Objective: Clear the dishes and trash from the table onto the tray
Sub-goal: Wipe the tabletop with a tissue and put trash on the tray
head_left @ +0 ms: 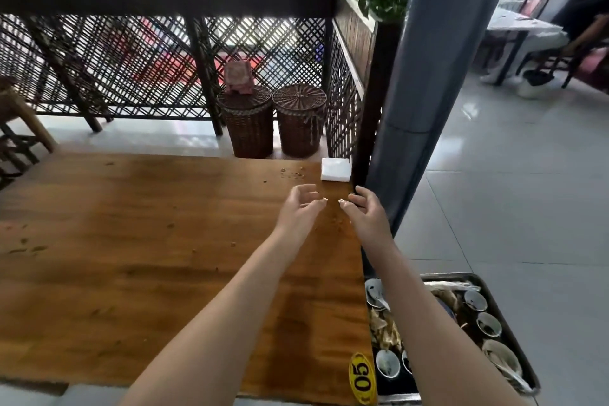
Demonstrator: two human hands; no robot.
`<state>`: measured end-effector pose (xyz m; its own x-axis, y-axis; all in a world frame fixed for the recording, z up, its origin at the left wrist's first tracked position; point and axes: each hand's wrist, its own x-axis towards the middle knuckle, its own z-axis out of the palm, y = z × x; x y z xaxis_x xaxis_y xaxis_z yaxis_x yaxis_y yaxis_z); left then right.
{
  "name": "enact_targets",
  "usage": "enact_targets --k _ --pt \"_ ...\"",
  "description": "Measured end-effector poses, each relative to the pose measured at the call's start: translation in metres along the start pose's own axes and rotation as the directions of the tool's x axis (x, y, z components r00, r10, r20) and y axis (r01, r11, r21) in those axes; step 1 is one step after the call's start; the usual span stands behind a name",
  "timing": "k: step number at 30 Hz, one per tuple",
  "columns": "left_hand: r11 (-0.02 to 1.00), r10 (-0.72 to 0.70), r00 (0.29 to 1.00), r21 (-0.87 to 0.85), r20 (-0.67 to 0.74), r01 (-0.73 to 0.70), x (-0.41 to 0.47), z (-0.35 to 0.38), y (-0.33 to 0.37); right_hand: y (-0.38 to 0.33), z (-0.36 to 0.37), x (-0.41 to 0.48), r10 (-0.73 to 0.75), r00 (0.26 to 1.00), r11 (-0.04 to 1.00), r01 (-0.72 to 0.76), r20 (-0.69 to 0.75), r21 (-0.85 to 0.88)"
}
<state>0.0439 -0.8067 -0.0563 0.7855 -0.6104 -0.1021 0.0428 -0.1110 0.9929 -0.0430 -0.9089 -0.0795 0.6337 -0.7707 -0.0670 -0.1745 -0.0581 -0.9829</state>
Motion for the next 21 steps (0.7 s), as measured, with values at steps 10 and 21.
enact_targets --k 10,21 --pt "0.995 -0.084 0.996 -0.046 0.036 0.086 0.100 -0.004 -0.026 0.013 0.025 0.087 0.066 0.994 0.992 -0.075 -0.087 -0.101" --pt "0.989 -0.138 0.975 0.070 0.174 0.127 0.238 -0.001 -0.058 0.044 0.041 0.200 0.183 0.963 0.964 -0.216 -0.200 -0.158"
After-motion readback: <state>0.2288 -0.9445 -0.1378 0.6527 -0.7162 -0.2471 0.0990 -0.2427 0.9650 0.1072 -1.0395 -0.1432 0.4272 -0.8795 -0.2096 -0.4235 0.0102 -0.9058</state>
